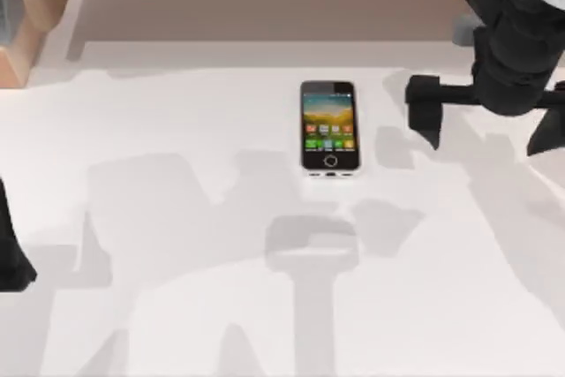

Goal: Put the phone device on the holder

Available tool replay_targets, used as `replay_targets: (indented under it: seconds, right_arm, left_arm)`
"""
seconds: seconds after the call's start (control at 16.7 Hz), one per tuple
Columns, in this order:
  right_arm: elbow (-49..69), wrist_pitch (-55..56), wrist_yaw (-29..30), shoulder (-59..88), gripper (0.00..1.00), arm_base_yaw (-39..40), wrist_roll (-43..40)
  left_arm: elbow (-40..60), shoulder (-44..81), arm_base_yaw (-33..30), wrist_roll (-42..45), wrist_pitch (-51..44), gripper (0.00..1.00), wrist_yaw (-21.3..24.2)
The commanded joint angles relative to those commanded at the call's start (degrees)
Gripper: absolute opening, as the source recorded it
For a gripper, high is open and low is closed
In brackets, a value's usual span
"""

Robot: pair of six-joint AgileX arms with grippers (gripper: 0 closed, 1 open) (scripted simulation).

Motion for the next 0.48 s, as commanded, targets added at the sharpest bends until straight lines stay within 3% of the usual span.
replay_targets:
  seconds: [0.48]
  right_arm:
    - [39.77, -8.32, 1.61, 31.07, 1.00, 7.64, 3.98]
  left_arm:
    - [0.00, 0.00, 0.00, 0.00, 0.00, 1.00, 0.00]
